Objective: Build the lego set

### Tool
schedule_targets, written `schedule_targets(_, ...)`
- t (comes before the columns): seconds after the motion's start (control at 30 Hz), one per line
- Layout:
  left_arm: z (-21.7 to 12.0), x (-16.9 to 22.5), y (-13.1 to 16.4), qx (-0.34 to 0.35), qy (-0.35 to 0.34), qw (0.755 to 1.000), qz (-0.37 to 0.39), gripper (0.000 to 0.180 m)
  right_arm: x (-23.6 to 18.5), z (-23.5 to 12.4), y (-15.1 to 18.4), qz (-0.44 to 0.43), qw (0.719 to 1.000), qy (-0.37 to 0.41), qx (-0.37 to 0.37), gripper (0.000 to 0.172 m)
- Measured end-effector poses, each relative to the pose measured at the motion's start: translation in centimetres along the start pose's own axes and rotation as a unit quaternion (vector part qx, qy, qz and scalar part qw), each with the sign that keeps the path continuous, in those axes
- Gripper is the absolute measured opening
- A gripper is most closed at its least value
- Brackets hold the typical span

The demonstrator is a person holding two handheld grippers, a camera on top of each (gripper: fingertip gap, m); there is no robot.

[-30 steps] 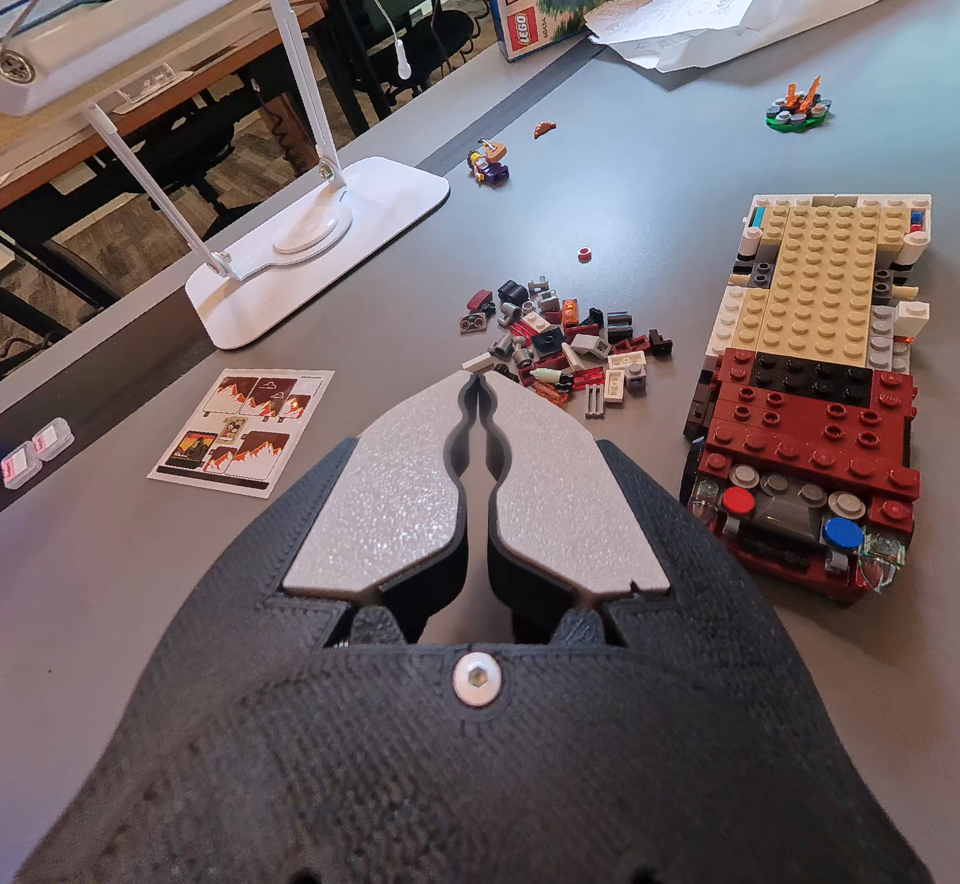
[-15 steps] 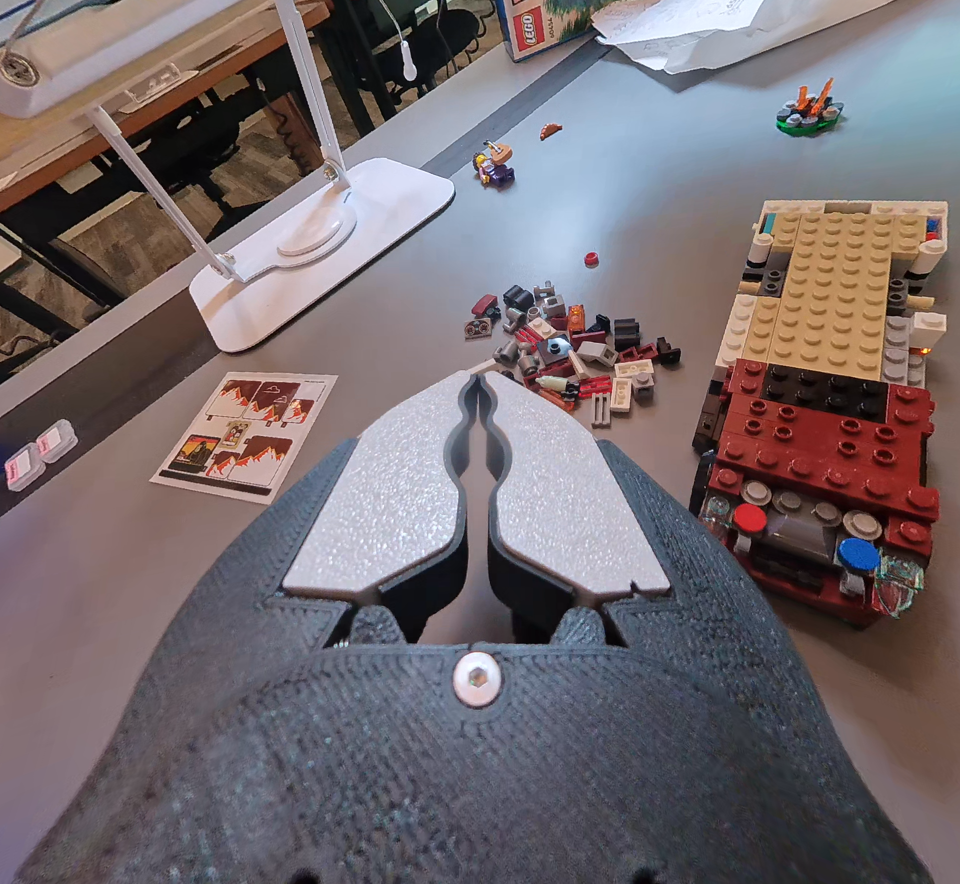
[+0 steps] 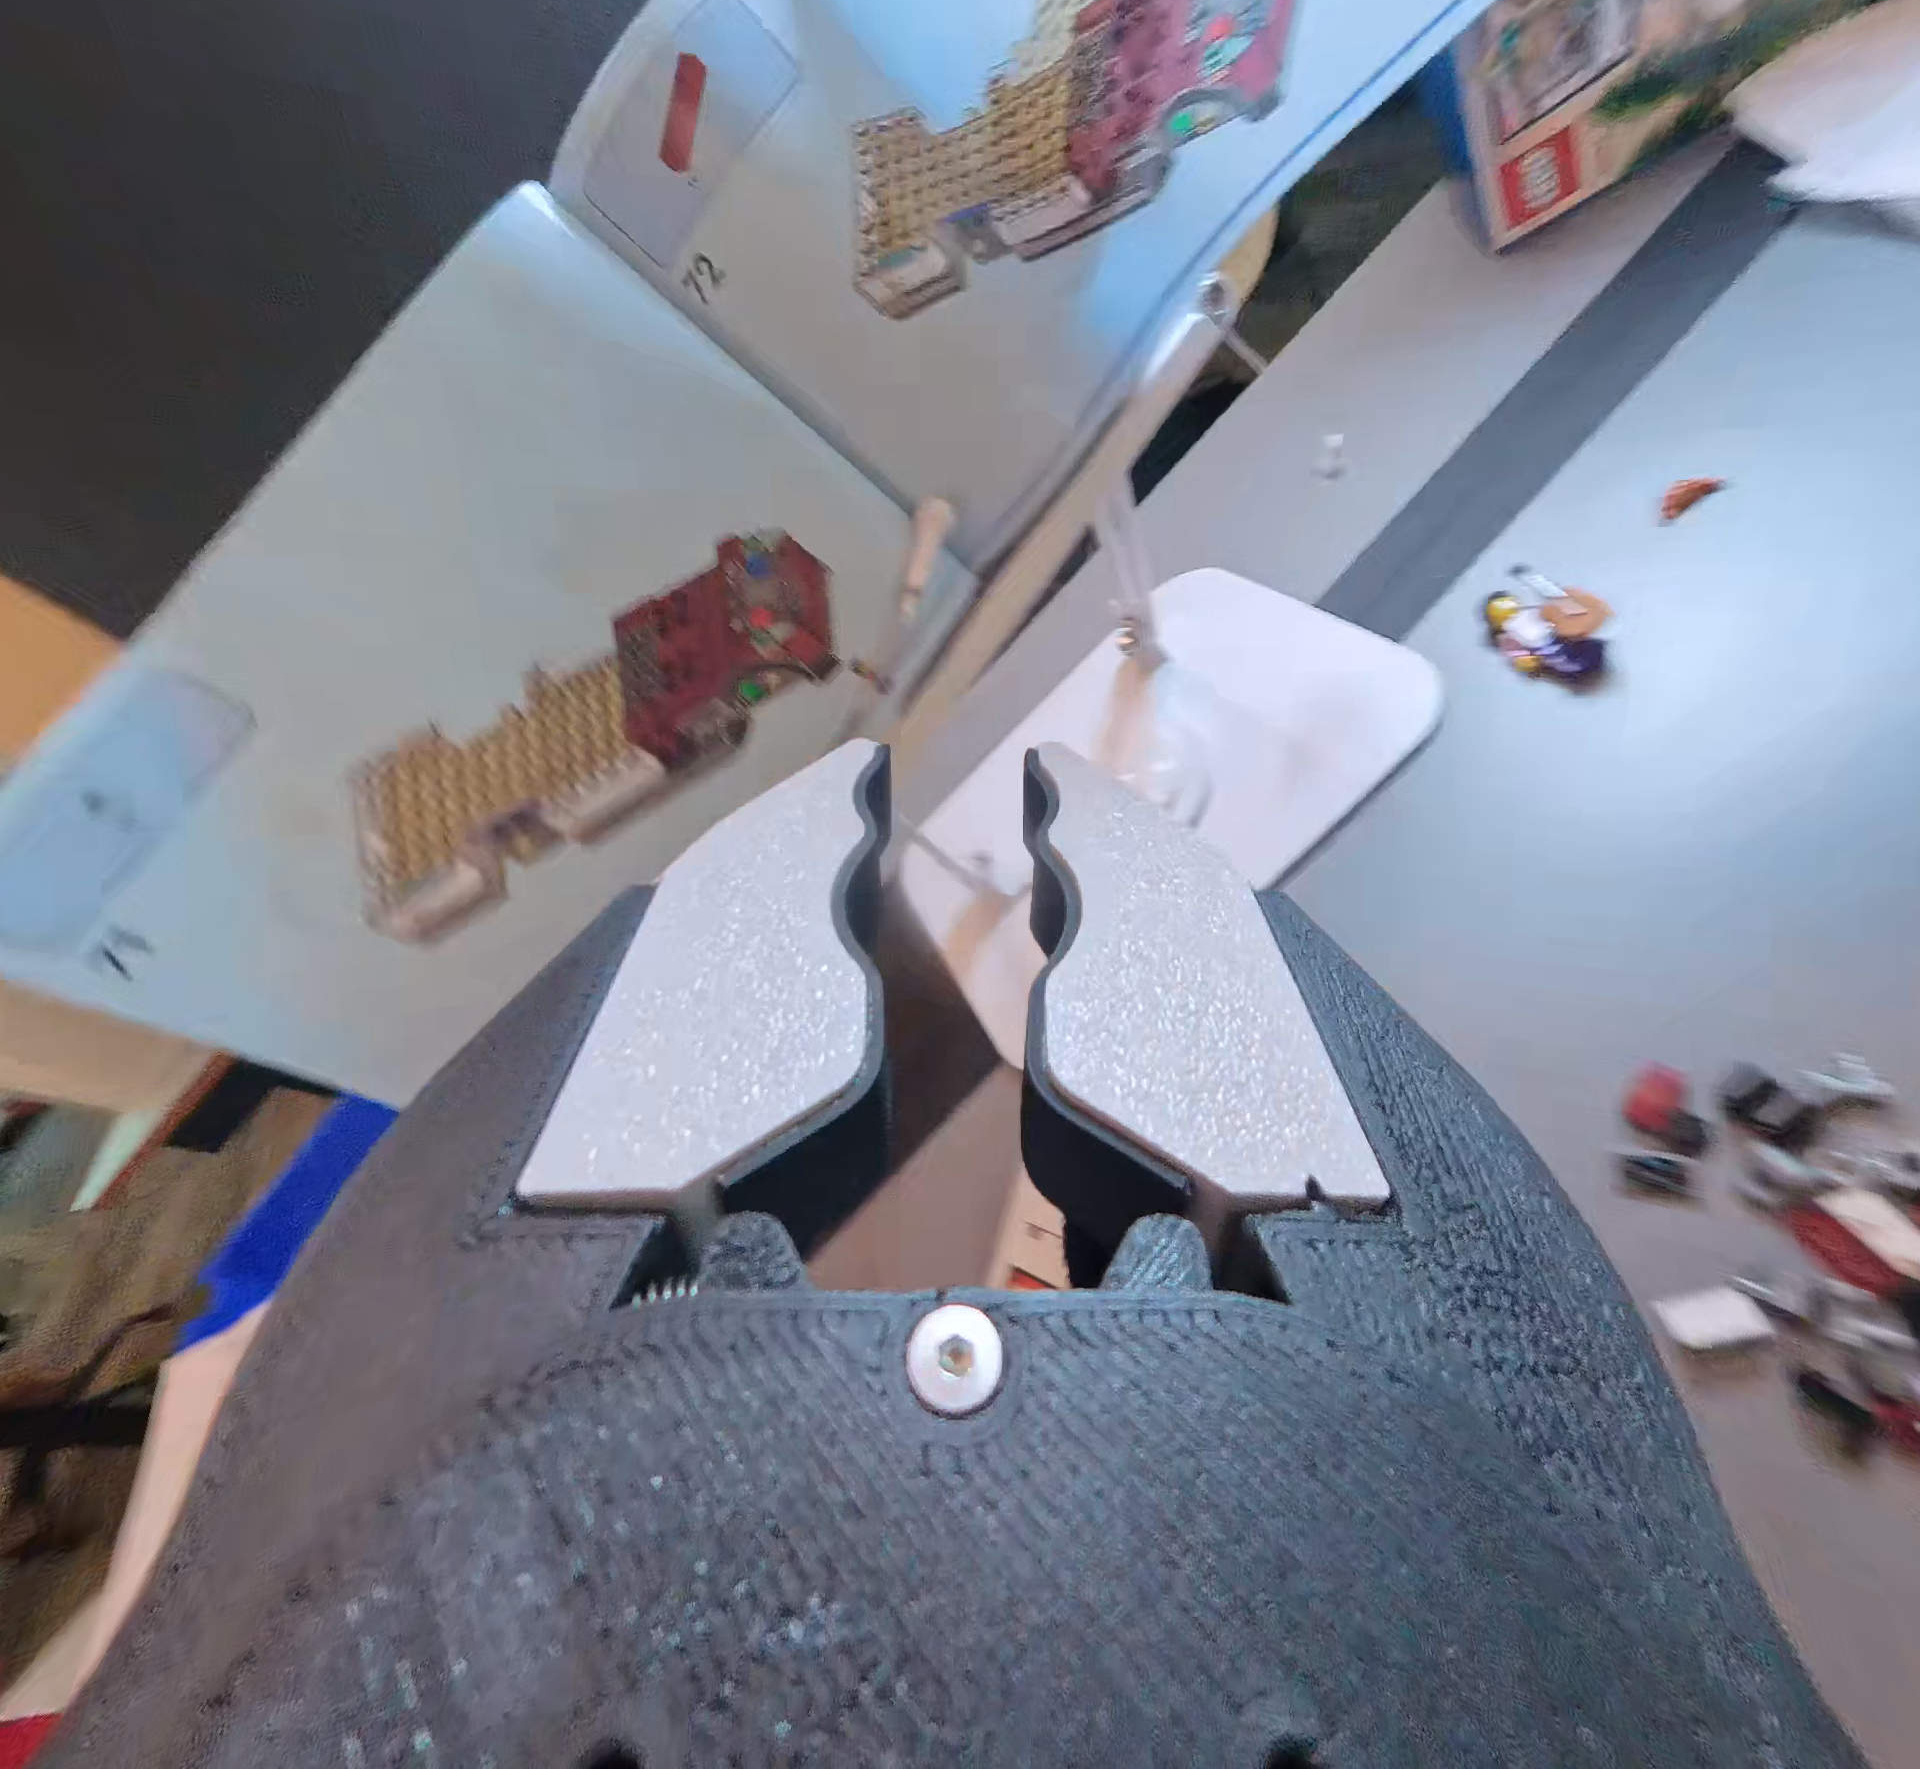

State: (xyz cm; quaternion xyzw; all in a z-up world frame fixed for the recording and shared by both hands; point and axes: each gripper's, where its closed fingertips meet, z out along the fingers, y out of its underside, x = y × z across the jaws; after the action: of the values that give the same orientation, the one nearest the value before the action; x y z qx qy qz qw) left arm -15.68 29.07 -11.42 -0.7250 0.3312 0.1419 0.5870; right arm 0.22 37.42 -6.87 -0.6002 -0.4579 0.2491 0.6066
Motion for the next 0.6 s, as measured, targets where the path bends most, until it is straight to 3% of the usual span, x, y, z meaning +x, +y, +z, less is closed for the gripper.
schedule_targets(0.13,4.8,-1.5,0.1,-0.076,0.012,0.992,0.097,0.027,-0.5,-0.5,-0.6,-0.002,1.000,-0.016,-0.009,0.001)
schedule_targets(0.23,6.6,-1.9,1.2,-0.112,0.007,0.982,0.149,0.013,-0.7,-0.8,-0.9,0.001,1.000,-0.029,-0.009,0.001)
schedule_targets(0.27,7.0,-1.8,1.6,-0.116,0.013,0.980,0.160,0.003,-0.9,-1.0,-1.0,0.002,0.999,-0.034,-0.009,0.001)
schedule_targets(0.33,7.0,-2.1,1.5,-0.095,0.013,0.981,0.167,0.002,-1.6,-1.2,-1.4,0.006,0.999,-0.053,-0.007,0.001)
schedule_targets(0.43,6.2,-3.5,0.8,-0.019,0.008,1.000,0.000,0.002,-4.2,-1.5,-2.6,0.013,0.994,-0.110,0.000,0.001)
schedule_targets(0.53,5.0,-5.6,1.0,0.061,0.004,0.983,-0.174,0.001,-8.2,-0.7,-4.0,0.012,0.983,-0.185,0.003,0.000)
schedule_targets(0.6,4.4,-6.6,1.6,0.086,0.002,0.967,-0.239,0.001,-11.0,0.5,-4.9,0.005,0.974,-0.226,0.005,0.000)
